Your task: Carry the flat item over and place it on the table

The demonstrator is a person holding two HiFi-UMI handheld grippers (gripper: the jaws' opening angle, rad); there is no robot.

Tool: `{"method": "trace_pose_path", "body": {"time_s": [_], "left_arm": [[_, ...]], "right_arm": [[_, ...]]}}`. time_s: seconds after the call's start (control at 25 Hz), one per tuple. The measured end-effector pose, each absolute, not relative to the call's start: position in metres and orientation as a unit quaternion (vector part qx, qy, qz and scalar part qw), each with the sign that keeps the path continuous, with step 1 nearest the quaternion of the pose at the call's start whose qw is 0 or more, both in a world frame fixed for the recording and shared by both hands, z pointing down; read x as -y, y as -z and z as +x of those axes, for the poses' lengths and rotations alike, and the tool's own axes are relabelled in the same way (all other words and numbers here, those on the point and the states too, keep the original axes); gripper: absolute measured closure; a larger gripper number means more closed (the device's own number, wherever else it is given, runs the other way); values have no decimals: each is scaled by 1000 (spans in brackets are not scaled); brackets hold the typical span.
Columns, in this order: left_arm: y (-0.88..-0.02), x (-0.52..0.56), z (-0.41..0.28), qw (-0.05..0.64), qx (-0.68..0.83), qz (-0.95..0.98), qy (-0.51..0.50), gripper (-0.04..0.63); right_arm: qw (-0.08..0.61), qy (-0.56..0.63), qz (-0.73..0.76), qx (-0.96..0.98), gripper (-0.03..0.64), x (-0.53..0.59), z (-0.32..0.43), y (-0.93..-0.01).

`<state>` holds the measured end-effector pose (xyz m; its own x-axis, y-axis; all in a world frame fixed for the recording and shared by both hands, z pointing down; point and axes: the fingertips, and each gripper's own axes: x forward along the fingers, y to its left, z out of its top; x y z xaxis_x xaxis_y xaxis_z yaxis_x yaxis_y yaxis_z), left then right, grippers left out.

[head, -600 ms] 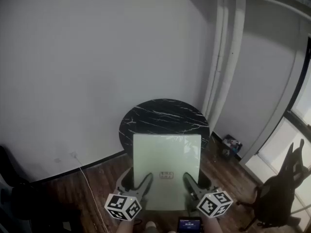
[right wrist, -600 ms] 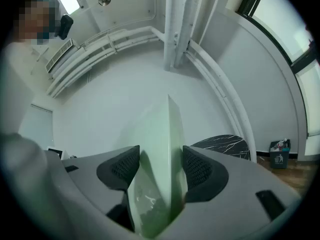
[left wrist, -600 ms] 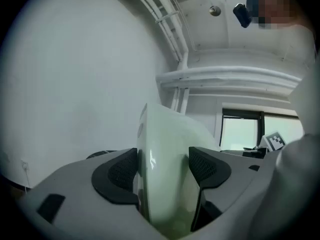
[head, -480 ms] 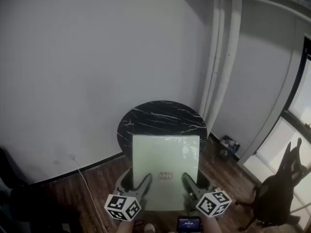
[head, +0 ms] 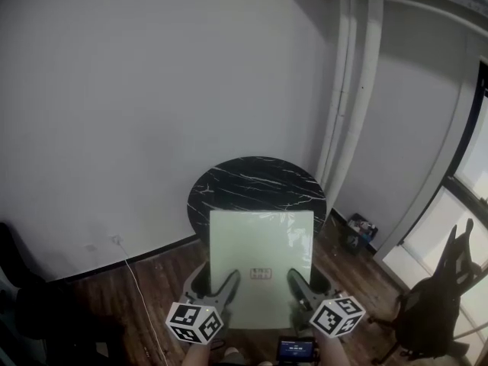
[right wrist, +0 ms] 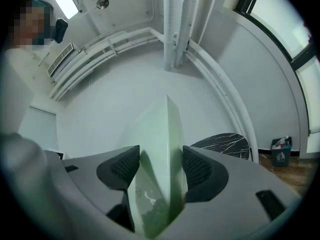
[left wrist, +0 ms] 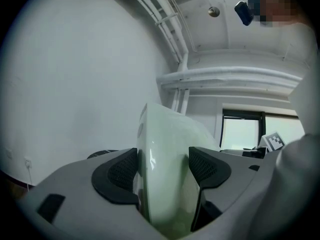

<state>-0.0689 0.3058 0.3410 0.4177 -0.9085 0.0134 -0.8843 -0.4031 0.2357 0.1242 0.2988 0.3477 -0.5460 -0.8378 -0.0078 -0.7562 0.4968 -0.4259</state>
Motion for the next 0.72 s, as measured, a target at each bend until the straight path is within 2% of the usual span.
{"method": "trace_pose_path", "body": {"time_s": [0.72], "left_arm": [[-363, -244, -67, 118, 541, 831, 56, 262]], "right_arm": [[102, 204, -460, -858, 388, -238, 126, -365]]}}
